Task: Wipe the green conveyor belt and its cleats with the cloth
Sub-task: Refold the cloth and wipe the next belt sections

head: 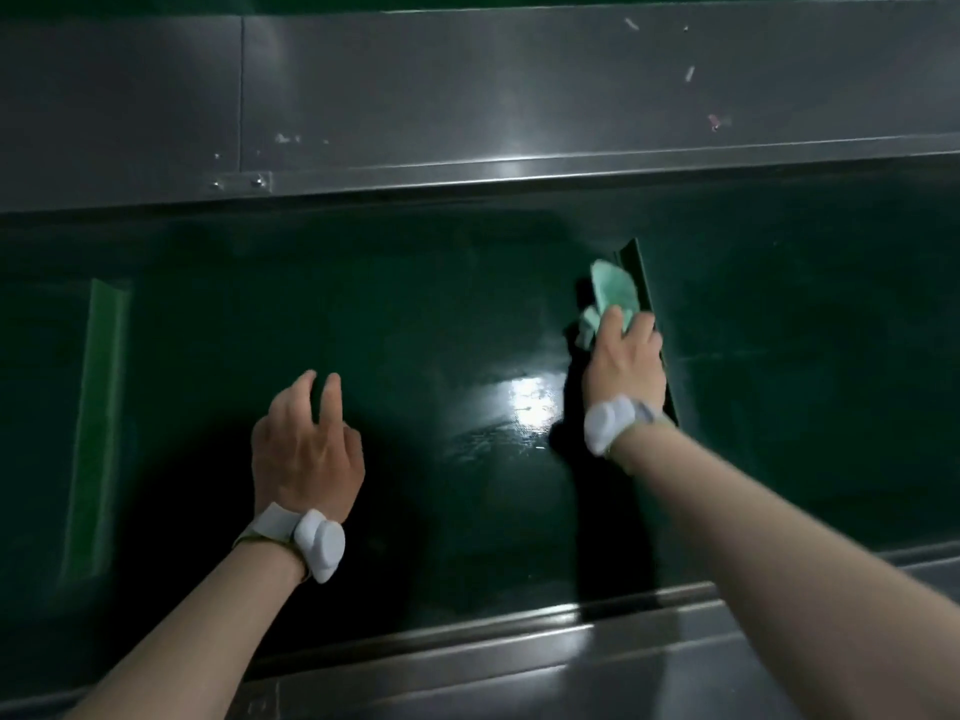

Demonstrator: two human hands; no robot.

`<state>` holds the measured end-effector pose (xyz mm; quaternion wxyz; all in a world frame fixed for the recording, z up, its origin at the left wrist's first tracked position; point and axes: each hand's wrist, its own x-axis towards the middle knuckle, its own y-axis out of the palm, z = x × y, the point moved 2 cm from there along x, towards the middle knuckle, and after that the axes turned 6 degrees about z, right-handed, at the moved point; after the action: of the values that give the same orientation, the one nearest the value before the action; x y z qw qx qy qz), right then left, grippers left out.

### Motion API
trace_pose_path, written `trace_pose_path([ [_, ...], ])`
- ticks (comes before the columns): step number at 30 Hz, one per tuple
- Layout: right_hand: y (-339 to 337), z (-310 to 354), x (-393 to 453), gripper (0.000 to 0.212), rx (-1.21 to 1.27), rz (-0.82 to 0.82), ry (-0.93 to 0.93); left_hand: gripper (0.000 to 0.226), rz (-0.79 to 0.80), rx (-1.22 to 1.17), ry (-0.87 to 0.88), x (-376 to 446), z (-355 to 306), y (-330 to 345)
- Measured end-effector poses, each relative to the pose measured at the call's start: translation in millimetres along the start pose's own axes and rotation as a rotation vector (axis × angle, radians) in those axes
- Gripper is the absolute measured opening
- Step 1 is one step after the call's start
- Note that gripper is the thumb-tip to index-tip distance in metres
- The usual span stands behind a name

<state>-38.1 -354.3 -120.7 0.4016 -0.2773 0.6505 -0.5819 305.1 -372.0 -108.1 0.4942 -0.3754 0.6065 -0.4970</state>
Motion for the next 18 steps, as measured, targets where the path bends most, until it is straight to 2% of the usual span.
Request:
trace_pose_path([
  [3,-10.6,21.9,72.5,0.038,0.001,-0.014,0.045,0.048,0.005,-0.017,-0.004,11.4,5.5,4.6],
  [6,-13.2,44.5,96.1,0.039,0.059,-0.004,0.151,0.048,0.005,0.004,-0.007,17.3,10.8,12.1],
  [8,-15.6,55.5,80.7,0.041,0.076,-0.015,0.151,0.051,0.028,-0.003,-0.009,17.1,8.8,13.2],
  [10,-15.9,63.6,50.5,0.044,0.087,-0.023,0.028,0.051,0.038,-0.016,-0.013,18.0,10.9,10.6],
  [13,-6.9,52.9,-5.4,0.049,0.103,0.033,-0.097,0.036,0.002,-0.049,0.006,23.2,12.5,2.4],
  [15,-2.3,40.5,-32.1,0.055,0.099,0.067,-0.099,0.023,-0.025,-0.072,0.011,35.7,18.3,-6.7],
  [18,0.1,32.1,-36.3,0.060,0.098,0.077,-0.090,0.028,-0.054,-0.155,-0.039,65.2,28.4,-16.5],
])
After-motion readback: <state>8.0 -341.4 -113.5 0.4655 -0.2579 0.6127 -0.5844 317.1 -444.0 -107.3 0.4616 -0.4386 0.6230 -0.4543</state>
